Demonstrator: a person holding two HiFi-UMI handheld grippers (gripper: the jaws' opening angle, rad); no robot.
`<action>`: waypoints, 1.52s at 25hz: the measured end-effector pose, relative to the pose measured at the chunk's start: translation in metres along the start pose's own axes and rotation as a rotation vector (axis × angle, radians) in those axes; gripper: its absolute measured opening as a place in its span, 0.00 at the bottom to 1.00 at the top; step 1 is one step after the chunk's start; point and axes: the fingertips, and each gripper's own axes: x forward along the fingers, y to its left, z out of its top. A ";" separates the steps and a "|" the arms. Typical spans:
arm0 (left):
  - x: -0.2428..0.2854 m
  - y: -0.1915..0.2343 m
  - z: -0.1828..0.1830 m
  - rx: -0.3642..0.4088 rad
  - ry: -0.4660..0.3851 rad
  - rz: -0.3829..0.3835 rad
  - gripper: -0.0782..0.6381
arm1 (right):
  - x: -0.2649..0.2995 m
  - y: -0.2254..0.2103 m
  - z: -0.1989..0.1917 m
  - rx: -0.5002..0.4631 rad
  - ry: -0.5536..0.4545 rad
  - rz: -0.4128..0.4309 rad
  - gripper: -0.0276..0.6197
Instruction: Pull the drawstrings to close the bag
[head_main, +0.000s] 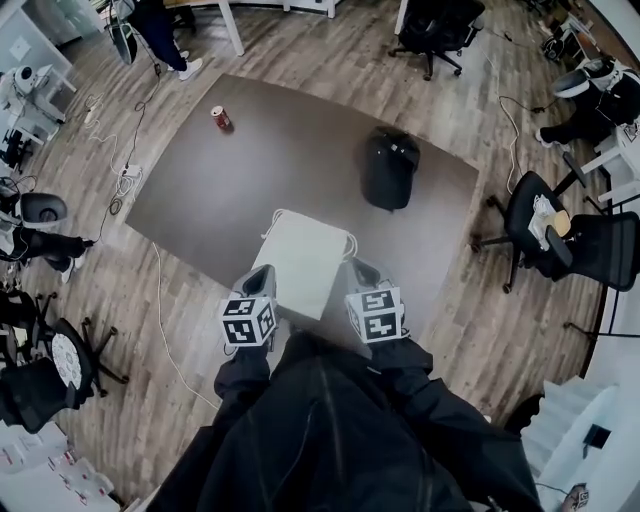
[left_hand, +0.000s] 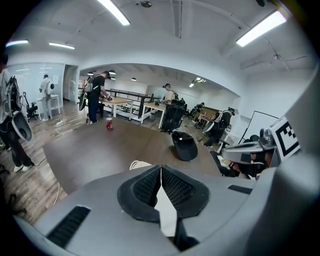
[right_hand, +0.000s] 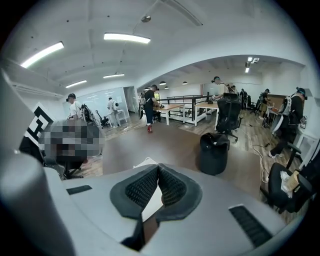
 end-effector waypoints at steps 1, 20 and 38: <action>0.006 0.005 0.001 0.005 0.008 -0.002 0.15 | 0.006 -0.004 -0.003 0.002 0.013 -0.007 0.08; 0.181 0.116 -0.001 0.140 0.251 -0.087 0.16 | 0.146 -0.085 -0.090 0.097 0.319 -0.101 0.08; 0.267 0.137 -0.028 0.427 0.453 -0.340 0.33 | 0.205 -0.101 -0.158 0.040 0.553 -0.053 0.21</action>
